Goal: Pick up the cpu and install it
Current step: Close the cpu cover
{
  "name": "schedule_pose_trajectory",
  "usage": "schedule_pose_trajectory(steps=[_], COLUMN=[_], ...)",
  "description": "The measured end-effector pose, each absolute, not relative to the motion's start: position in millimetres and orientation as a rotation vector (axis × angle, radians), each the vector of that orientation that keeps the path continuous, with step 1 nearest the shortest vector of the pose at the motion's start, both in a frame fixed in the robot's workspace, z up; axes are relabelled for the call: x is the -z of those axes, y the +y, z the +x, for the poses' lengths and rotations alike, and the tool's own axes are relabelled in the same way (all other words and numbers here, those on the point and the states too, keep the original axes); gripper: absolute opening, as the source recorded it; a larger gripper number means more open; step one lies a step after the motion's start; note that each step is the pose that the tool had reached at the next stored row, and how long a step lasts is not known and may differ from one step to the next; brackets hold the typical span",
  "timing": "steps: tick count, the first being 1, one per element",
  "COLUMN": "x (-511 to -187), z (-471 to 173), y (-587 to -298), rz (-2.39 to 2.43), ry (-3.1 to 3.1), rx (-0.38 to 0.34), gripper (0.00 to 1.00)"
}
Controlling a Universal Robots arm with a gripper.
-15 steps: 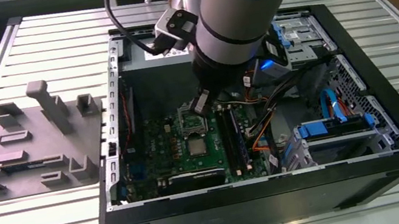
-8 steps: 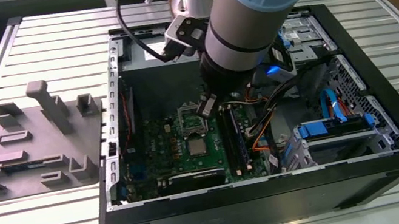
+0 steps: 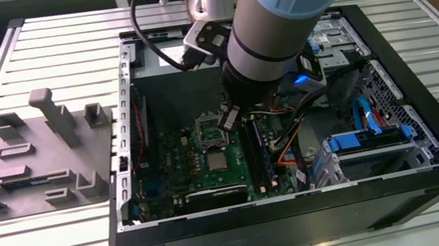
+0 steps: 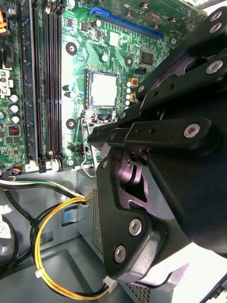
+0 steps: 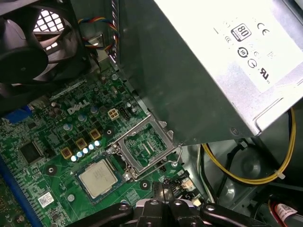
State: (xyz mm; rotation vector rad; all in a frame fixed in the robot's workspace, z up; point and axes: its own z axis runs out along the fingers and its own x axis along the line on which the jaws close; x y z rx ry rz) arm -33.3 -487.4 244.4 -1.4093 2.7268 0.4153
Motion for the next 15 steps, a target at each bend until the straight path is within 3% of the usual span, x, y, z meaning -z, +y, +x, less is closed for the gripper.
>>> schedule_pose_trajectory(steps=[15], x=[-247.4], z=[-33.6], y=[-487.4], rz=[-1.409], ry=[2.727], rx=[-0.416], gripper=[0.10])
